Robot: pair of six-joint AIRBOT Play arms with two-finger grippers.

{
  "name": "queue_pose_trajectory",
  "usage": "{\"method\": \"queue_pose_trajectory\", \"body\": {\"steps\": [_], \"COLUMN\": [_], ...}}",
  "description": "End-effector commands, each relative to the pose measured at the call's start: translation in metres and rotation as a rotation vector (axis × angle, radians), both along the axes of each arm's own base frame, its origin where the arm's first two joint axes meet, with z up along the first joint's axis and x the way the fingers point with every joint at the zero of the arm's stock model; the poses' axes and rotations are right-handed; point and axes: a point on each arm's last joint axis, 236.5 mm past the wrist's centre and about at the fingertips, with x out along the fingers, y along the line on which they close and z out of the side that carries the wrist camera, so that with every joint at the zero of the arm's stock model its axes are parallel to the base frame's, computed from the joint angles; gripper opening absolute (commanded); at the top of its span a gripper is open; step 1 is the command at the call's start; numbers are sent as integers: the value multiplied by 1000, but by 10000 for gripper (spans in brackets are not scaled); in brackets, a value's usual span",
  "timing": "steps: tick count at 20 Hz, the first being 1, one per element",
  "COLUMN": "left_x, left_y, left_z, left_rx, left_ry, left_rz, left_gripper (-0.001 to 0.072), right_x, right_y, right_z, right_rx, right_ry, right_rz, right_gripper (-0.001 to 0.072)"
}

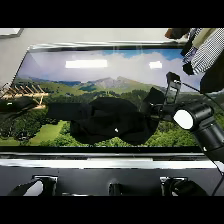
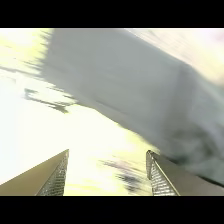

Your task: Fold the clothes and pants, and hang the long-sleeved shirts on hangers.

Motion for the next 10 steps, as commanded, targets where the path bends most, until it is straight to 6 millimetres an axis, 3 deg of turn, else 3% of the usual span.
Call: {"method": "queue_pose_trajectory", "body": {"steps": [1, 3, 6, 10], "left_x": [-35, -47, -60, -64], "left_y": [90, 118, 156, 171], "left_z": [6, -4, -35, -78], "left_rx": [124, 101, 41, -23], "left_ry": [-9, 14, 68, 116], "left_rz": [85, 187, 293, 210], "left_gripper": [550, 551, 551, 551], "right_x": [-7, -7, -7, -7], "right_y": [-1, -1, -1, -1], "right_z": [-2, -2, -2, -2], "right_rx": [-2, -2, -3, -3], "right_ry": [28, 29, 28, 28], "right_rz": [3, 2, 2, 3], "right_gripper": [28, 28, 28, 28]}}
